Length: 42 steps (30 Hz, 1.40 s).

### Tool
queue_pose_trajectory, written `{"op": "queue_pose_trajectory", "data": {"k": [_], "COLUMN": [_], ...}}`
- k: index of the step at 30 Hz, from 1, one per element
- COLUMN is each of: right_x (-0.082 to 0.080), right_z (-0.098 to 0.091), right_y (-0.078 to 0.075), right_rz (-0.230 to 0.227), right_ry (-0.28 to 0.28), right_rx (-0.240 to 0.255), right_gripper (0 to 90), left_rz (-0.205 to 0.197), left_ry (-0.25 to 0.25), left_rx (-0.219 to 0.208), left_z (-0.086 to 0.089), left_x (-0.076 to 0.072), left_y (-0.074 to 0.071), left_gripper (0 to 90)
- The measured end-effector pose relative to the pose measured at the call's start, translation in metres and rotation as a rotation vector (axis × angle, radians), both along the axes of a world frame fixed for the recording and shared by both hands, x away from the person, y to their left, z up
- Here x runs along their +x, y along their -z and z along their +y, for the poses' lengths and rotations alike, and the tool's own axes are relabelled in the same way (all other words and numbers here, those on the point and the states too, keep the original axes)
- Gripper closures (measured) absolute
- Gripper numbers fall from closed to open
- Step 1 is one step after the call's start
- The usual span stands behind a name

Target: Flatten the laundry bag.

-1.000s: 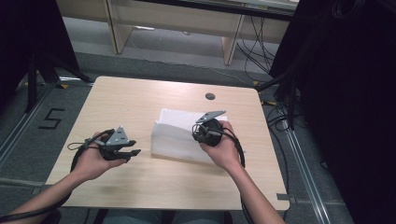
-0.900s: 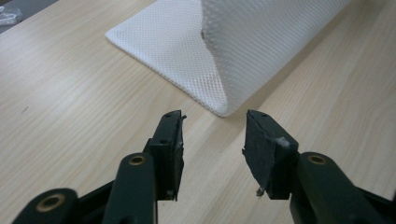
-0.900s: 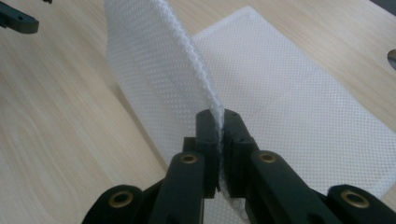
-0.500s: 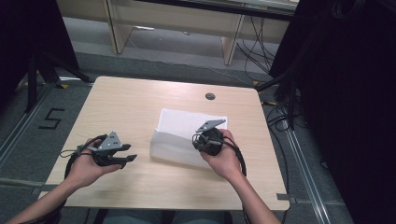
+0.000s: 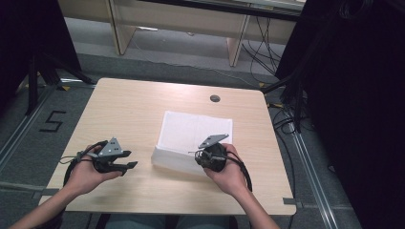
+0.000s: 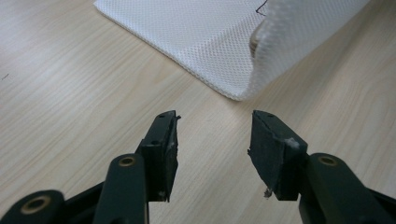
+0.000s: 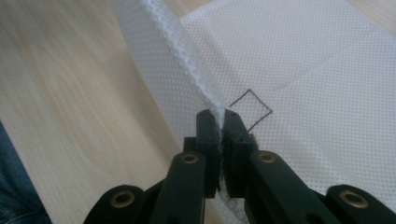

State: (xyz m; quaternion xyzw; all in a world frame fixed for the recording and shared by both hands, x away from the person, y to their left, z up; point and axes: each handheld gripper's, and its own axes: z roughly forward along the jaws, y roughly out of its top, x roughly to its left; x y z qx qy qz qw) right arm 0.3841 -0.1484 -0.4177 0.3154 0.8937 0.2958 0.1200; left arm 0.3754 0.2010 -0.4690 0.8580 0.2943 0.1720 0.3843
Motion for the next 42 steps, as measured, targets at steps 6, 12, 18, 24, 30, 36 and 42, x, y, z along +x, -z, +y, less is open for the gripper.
{"op": "queue_pose_trajectory", "data": {"k": [6,12,18,24,30,36,42], "right_x": [-0.011,-0.026,-0.035,-0.043,-0.042,-0.047,-0.056], "right_z": [0.0,0.005,0.005,0.009,0.01,0.012,0.008], "right_y": [0.007,0.023,0.037,0.052,0.054,0.059,0.049], "right_rz": [0.024,0.062,0.113,0.173,0.174,0.201,0.195], "right_ry": [-0.028,-0.059,-0.102,-0.095,-0.097,-0.122,-0.109], "right_rx": [-0.018,-0.029,-0.055,-0.091,-0.099,-0.101,-0.014], "right_gripper": [87.5,87.3,87.1,86.8,86.7,82.5,67.1], "left_rz": [0.001,0.0,0.007,0.018,0.025,0.03,0.043], "left_ry": [0.009,0.002,-0.003,0.011,0.039,0.046,0.063], "left_rx": [-0.005,0.003,-0.006,-0.01,-0.016,-0.014,-0.035], "left_z": [-0.002,-0.001,-0.002,-0.005,-0.009,-0.015,-0.021], "left_x": [0.0,0.001,0.001,0.0,-0.001,-0.003,-0.004], "left_y": [0.001,0.002,0.003,0.005,0.006,0.007,0.007], "left_gripper": [50.7,50.6,50.5,50.5,50.5,50.2,49.0]}}
